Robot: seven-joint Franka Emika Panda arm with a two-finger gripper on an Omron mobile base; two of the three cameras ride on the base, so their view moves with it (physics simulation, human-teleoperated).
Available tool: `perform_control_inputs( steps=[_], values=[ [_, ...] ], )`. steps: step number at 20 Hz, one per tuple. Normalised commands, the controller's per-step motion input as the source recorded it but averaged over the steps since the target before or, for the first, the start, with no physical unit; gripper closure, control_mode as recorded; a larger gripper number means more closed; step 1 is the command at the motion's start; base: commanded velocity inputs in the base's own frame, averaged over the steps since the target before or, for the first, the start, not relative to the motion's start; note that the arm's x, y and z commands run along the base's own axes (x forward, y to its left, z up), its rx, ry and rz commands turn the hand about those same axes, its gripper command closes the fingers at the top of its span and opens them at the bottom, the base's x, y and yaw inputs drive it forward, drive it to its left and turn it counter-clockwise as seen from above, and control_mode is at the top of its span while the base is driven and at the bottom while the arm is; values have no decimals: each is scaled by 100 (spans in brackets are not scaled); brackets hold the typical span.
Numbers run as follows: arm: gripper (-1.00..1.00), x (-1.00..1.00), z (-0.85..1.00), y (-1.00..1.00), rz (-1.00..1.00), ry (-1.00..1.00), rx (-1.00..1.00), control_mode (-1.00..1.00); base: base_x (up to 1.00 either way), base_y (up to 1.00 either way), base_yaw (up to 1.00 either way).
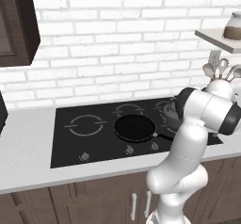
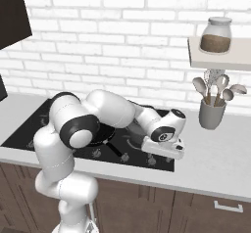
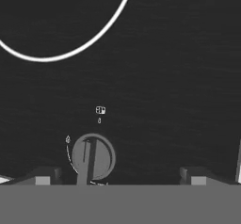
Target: Pick the kettle from the counter and place it on a stove burner. Then turn the burner on.
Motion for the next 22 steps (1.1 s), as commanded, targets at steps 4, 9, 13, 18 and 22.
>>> perform_control_inputs(
  steps=[4,9,13,18,22],
  values=[
    [-100,9,-3,13,0,0,-1,-100,0,0,0],
    [-100,-15,0,45,1,-2,-4,-100,0,0,0],
    [-100,0,-8,3,0,0,-3,-100,0,0,0],
    [-100,0,-32,14,0,0,-12,-100,0,0,0],
    [-100,0,0,0,0,0,0,-100,0,0,0]
  ],
)
